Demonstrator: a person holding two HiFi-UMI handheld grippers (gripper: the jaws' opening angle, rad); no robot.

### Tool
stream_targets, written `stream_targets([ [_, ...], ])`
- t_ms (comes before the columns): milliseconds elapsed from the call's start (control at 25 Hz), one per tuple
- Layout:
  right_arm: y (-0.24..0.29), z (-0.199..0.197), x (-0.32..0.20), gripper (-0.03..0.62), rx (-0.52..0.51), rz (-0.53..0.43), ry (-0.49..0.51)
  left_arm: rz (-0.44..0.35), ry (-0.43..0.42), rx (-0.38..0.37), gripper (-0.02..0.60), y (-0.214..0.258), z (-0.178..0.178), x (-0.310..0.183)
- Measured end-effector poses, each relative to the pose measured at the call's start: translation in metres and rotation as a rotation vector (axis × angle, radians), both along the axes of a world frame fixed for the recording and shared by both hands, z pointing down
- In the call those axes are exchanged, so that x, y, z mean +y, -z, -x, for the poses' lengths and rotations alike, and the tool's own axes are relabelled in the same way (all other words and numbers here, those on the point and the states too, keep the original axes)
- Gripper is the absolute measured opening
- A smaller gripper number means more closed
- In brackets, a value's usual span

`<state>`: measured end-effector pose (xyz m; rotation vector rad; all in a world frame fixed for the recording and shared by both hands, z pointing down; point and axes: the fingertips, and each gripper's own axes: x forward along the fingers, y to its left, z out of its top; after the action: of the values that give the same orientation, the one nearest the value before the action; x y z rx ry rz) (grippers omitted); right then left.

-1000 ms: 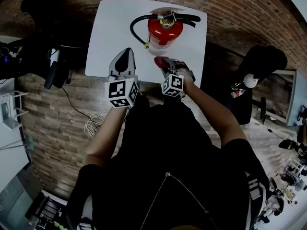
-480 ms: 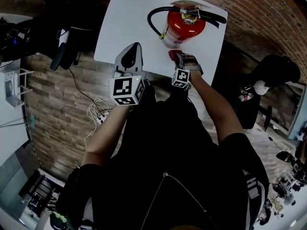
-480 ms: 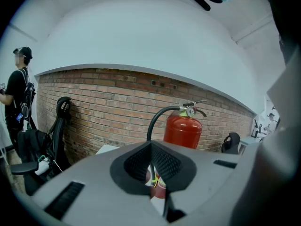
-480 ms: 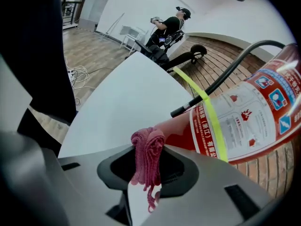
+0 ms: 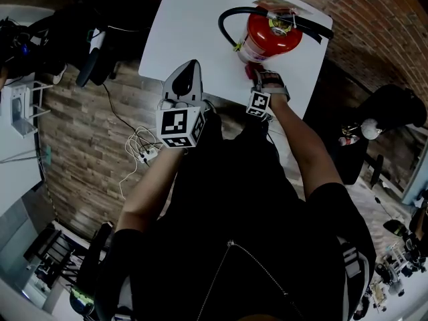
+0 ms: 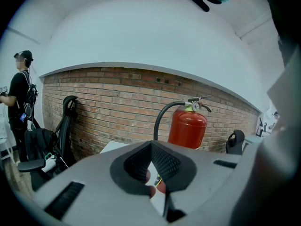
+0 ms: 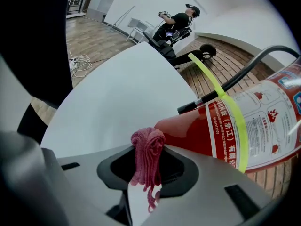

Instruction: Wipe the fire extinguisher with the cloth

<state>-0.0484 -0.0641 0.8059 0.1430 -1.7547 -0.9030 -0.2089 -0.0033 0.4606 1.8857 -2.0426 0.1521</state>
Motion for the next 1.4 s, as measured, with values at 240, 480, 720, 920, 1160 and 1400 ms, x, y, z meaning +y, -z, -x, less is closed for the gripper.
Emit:
stream_targets([
  [240, 0.009, 0.000, -0.001, 0.124, -0.015, -0.018, -0.034, 0.003, -0.008, 0.002, 0.008, -0.002, -0.005, 0.003],
  [480, 0.028, 0.003, 0.000, 0.124, -0.044, -0.009, -0.054, -0.005, -0.030, 0.009, 0.008, -0.003, -0.012, 0.000],
  [720, 0.051, 0.005, 0.002, 0.124, -0.072, -0.010, -0.067, -0.028, -0.049, 0.012, 0.008, 0.004, -0.017, -0.006],
  [920, 0.070, 0.004, 0.003, 0.124, -0.085, -0.021, -0.068, -0.047, -0.061, 0.016, 0.008, 0.010, -0.021, -0.009],
  [1160, 0.089, 0.002, 0.003, 0.124, -0.092, -0.038, -0.062, -0.060, -0.076, 0.023, 0.008, 0.012, -0.028, -0.012],
  [1400, 0.109, 0.004, 0.004, 0.124, -0.100, -0.048, -0.059, -0.073, -0.085, 0.028, 0.008, 0.016, -0.030, -0.013],
])
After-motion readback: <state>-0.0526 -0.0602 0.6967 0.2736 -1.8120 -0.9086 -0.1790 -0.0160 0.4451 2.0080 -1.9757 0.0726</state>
